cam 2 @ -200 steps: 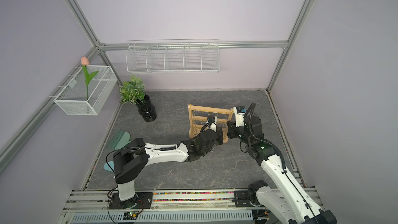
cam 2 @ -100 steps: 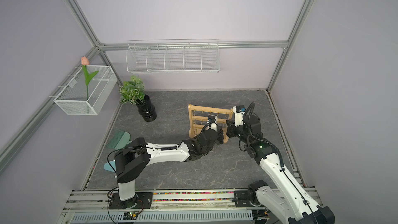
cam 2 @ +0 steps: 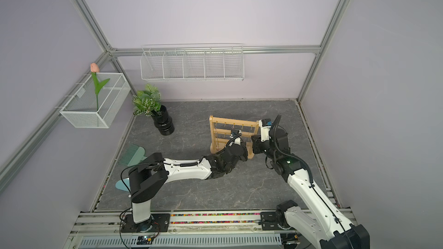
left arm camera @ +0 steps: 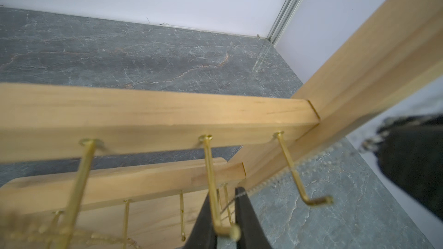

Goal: Hang the necklace on the jewelry display stand
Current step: Hang the necklace on the stand.

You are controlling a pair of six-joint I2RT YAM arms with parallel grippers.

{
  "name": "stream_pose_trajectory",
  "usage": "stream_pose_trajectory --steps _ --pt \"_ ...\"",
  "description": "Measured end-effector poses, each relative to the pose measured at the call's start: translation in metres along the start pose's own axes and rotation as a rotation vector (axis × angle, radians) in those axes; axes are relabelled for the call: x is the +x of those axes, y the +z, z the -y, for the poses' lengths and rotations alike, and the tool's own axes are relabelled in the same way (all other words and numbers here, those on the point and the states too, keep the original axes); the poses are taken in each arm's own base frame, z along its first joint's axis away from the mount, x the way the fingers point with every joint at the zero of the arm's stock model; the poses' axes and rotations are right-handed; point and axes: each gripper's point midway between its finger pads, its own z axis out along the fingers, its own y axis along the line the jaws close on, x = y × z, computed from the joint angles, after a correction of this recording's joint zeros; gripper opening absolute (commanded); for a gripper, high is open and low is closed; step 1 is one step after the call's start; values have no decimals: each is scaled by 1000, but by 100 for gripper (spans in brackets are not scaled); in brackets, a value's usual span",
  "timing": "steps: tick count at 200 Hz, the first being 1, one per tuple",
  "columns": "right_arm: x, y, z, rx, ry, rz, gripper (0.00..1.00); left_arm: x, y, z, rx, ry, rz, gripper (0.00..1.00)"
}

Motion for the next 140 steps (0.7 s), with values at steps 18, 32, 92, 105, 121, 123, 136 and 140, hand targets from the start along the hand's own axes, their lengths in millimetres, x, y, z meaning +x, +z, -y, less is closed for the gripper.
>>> stream_pose_trajectory --steps 18,32,92,105,121,123,136,140 --pt "1 0 0 0 1 -2 20 2 0 -1 -4 -1 -8 24" --pt "1 0 0 0 1 -2 22 4 0 -2 -8 -3 -15 28" --pt "4 -11 0 3 -2 -14 40 9 -3 3 2 5 -29 41" --pt "6 -14 -1 5 -5 -22 46 9 -7 7 10 8 -34 43" --pt "9 -20 -1 9 0 -39 51 8 -14 13 26 13 -41 45" --pt "9 -20 -1 9 1 -40 52 8 -15 14 29 14 -42 45" --pt "11 -25 -1 13 4 -52 58 5 -23 20 43 14 -48 46" --pt "11 -27 -1 15 1 -55 59 4 -26 22 48 12 -48 46"
